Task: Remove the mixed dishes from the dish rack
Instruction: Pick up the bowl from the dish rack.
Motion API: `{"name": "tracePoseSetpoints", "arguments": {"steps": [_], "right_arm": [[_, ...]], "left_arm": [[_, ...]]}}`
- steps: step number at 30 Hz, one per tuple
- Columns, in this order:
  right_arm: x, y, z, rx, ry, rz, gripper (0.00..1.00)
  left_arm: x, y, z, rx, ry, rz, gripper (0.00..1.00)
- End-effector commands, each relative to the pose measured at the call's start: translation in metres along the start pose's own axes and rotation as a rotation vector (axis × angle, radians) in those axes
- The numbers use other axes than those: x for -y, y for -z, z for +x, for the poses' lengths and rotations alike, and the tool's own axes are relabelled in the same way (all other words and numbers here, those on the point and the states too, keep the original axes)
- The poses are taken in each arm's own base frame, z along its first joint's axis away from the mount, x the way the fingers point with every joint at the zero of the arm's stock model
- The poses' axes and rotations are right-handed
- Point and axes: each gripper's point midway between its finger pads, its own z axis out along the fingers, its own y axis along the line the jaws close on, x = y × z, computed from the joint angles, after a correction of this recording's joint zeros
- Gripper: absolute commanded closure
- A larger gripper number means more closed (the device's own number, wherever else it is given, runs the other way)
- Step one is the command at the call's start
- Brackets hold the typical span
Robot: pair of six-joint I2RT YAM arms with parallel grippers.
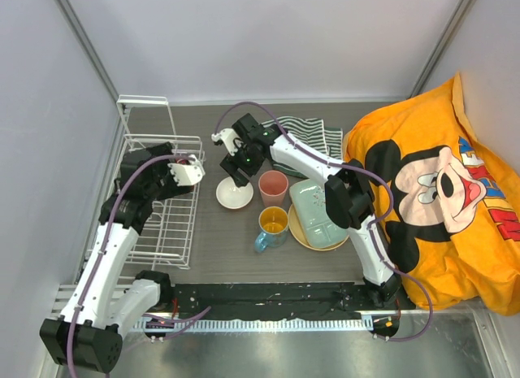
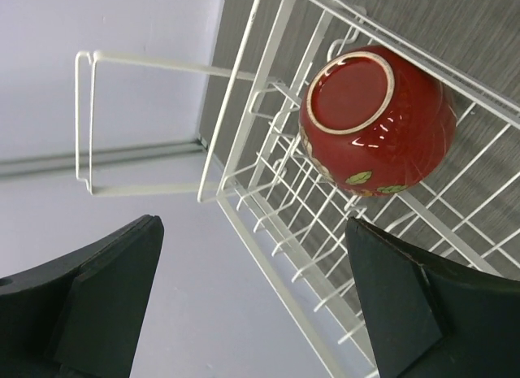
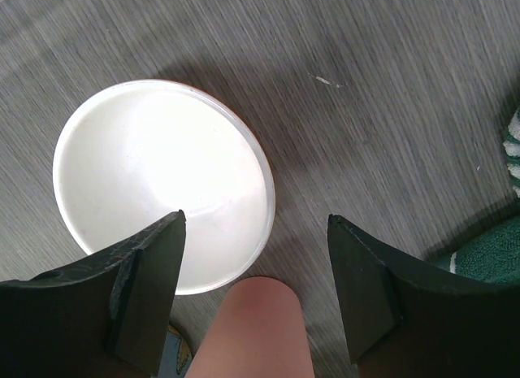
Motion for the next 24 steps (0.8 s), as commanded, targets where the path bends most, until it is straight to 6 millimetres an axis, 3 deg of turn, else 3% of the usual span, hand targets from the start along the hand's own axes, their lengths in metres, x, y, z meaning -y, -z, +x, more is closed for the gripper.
{"name": "tracePoseSetpoints", "arguments": {"steps": [1, 9, 15, 24], "right_arm": [[-0.001, 0.019, -0.017, 0.050, 0.022, 0.028, 0.25], [-0.002, 0.016, -0.013, 0.041, 0.025, 0.021, 0.25], [0.000, 0.014, -0.008, 0.030, 0.034, 0.012, 0.25], [-0.001, 0.011, 0.000, 0.018, 0.032, -0.012, 0.25]], "left_arm": [[-0.007, -0.003, -0.022, 0.128, -0.204, -0.018, 0.00], [0.016, -0.005, -0.032, 0.229, -0.421, 0.032, 0.00], [0.058, -0.004, -0.024, 0.278, -0.508, 0.118, 0.00], [0.089, -0.012, -0.017, 0.319, -0.637, 0.187, 0.00]]}}
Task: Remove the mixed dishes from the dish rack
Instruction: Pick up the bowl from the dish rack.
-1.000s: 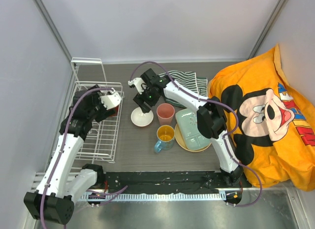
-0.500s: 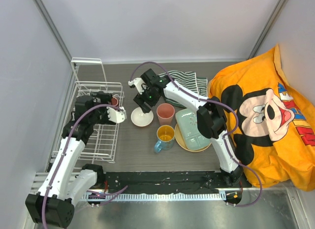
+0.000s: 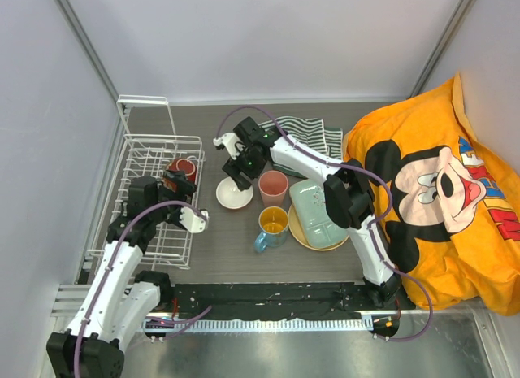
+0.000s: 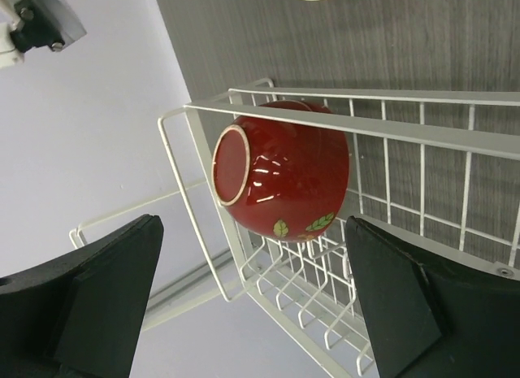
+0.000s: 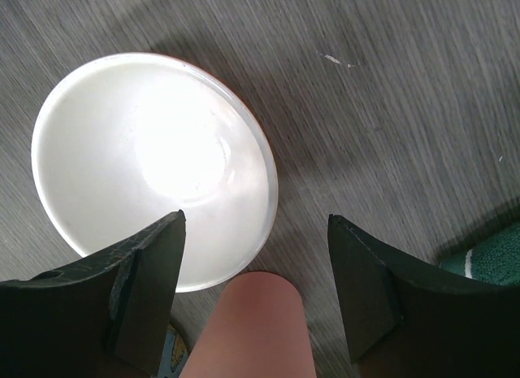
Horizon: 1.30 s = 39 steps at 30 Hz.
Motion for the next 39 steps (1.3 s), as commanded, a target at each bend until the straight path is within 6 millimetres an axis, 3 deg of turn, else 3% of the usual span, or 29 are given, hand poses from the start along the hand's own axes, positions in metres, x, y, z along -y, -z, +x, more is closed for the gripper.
{"name": "tracePoseSetpoints", "arguments": {"steps": [1, 14, 20, 39], "right_arm": [[-0.001, 0.017, -0.013, 0.052, 0.027, -0.002, 0.25], [0.002, 0.017, -0.012, 0.054, 0.018, -0.008, 0.25], [0.001, 0.013, -0.009, 0.044, 0.019, -0.017, 0.25], [-0.002, 0.004, 0.001, 0.013, 0.025, -0.041, 0.25]], "left_arm": [[0.007, -0.006, -0.009, 0.059, -0.106, 0.027, 0.00], [0.036, -0.022, -0.006, 0.092, -0.202, 0.104, 0.00], [0.039, -0.029, -0.001, 0.081, -0.228, 0.099, 0.00], [0.022, -0.042, 0.007, 0.065, -0.277, 0.005, 0.00]]}}
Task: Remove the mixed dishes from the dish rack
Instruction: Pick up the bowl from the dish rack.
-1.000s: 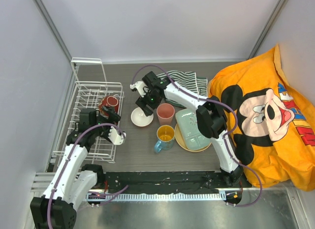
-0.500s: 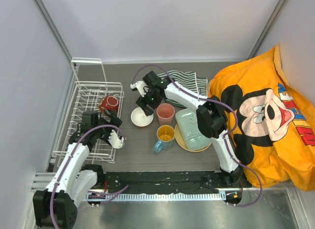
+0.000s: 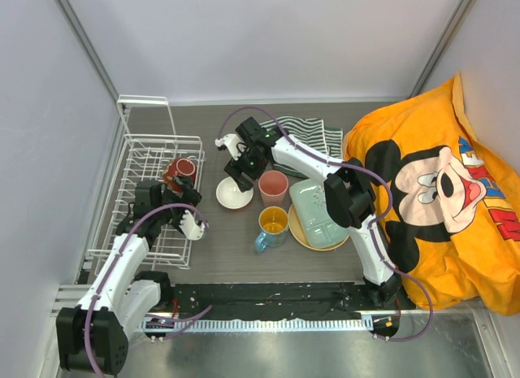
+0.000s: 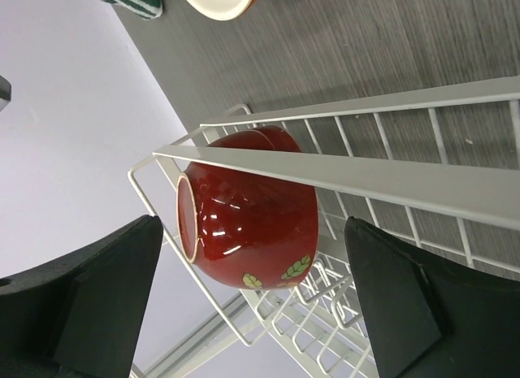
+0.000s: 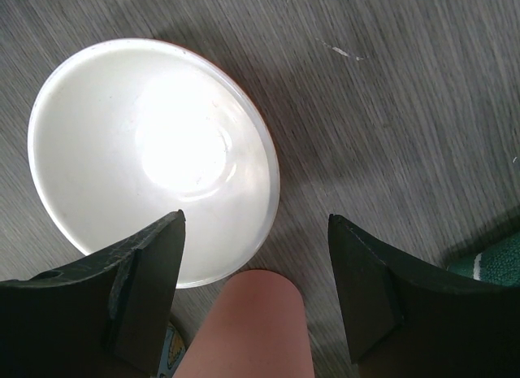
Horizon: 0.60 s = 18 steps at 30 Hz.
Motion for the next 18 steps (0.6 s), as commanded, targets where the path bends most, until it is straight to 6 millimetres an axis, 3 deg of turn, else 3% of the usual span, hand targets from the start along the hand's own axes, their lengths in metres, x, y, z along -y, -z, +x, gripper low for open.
{"name": "tracePoseSetpoints", "arguments": {"steps": [1, 18], "right_arm": [[-0.001, 0.007, -0.005, 0.019, 0.021, -0.008, 0.25], [0.000, 0.007, -0.001, 0.010, 0.028, -0.013, 0.25]], "left_arm": [[-0.015, -0.003, 0.001, 0.011, -0.062, -0.062, 0.00], [-0.025, -0.011, 0.020, -0.020, -0.085, -0.054, 0.00]]}}
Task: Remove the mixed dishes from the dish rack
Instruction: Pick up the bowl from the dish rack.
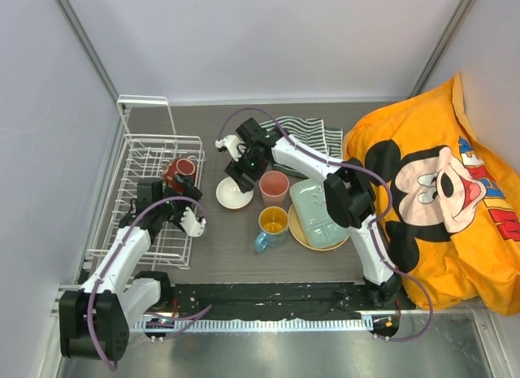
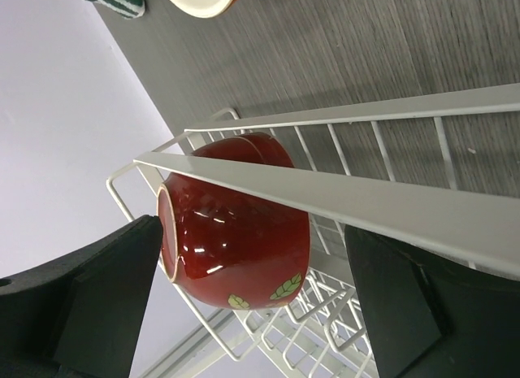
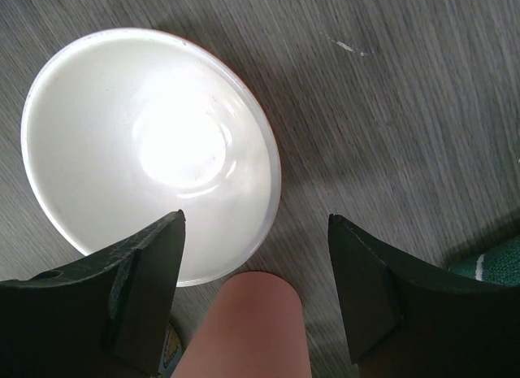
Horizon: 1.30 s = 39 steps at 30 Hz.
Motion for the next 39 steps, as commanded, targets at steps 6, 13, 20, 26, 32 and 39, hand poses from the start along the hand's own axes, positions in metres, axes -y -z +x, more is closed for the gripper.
{"name": "tracePoseSetpoints", "arguments": {"steps": [6, 13, 20, 26, 32, 39], "right_arm": [[0.002, 0.005, -0.001, 0.008, 0.017, -0.008, 0.25], [0.001, 0.003, 0.002, -0.001, 0.020, -0.018, 0.25], [0.001, 0.003, 0.003, -0.006, 0.019, -0.022, 0.25], [0.001, 0.003, 0.005, -0.012, 0.020, -0.023, 0.25], [0.001, 0.001, 0.007, -0.021, 0.022, -0.026, 0.25], [0.001, -0.001, 0.010, -0.030, 0.022, -0.027, 0.25]], "left_arm": [[-0.034, 0.002, 0.021, -0.045, -0.108, -0.053, 0.00], [-0.028, -0.001, 0.028, -0.065, -0.118, -0.032, 0.01], [-0.033, -0.005, 0.038, -0.084, -0.133, -0.037, 0.02], [-0.037, -0.009, 0.044, -0.093, -0.144, -0.044, 0.03], [-0.034, -0.014, 0.045, -0.085, -0.162, -0.030, 0.06], [-0.035, -0.018, 0.046, -0.083, -0.185, -0.030, 0.21]]}}
